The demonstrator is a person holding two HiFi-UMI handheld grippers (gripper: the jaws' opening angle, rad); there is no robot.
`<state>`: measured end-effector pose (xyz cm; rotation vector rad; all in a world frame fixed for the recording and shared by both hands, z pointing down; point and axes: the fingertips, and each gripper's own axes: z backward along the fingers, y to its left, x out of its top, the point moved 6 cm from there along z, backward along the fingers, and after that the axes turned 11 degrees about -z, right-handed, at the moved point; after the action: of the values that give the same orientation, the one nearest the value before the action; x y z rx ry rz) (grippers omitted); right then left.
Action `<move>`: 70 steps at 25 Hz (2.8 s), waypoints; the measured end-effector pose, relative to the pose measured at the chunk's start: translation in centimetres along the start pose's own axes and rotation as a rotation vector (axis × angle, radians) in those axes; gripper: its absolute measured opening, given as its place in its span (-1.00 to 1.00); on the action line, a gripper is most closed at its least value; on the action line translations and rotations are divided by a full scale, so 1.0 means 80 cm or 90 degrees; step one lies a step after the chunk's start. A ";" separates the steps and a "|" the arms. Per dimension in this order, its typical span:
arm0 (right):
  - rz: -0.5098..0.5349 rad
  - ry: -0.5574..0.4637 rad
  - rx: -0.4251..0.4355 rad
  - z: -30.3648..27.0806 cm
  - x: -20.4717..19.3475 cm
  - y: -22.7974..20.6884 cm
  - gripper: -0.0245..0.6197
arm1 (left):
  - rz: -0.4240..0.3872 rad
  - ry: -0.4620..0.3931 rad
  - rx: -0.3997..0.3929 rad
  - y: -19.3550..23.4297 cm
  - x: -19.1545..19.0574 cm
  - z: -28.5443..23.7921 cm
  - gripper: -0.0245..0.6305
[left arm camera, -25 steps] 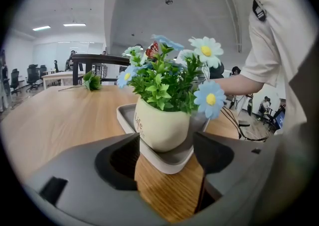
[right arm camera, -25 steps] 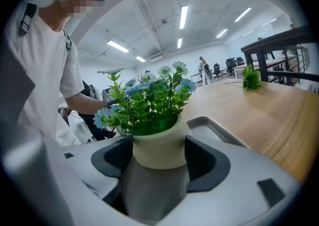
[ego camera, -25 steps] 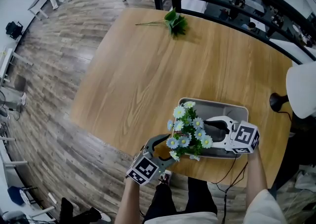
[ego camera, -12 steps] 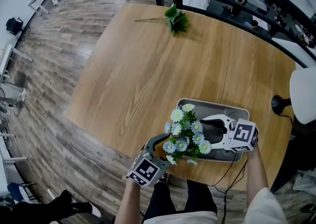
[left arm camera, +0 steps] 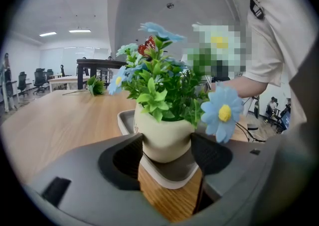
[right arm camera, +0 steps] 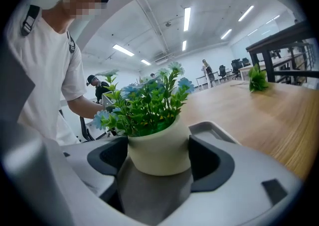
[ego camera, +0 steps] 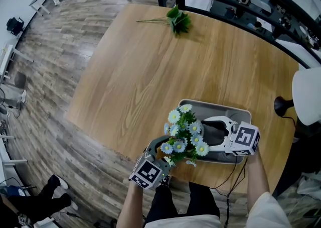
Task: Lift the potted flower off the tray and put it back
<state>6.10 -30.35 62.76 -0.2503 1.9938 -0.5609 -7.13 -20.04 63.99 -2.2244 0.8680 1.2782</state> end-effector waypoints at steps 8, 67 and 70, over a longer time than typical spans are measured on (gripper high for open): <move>-0.007 -0.025 -0.032 0.016 0.015 0.012 0.32 | -0.020 -0.031 -0.009 0.006 0.023 0.007 0.09; 0.057 -0.367 -0.380 0.110 0.092 0.435 0.33 | -0.245 -0.231 -0.215 -0.138 0.224 0.254 0.04; 0.054 -0.377 -0.384 0.107 0.087 0.453 0.33 | -0.243 -0.240 -0.219 -0.150 0.224 0.267 0.04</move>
<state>12.63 -4.02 36.28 -0.6166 1.5297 0.1805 -4.83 -3.45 38.69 -2.1416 0.0812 1.6622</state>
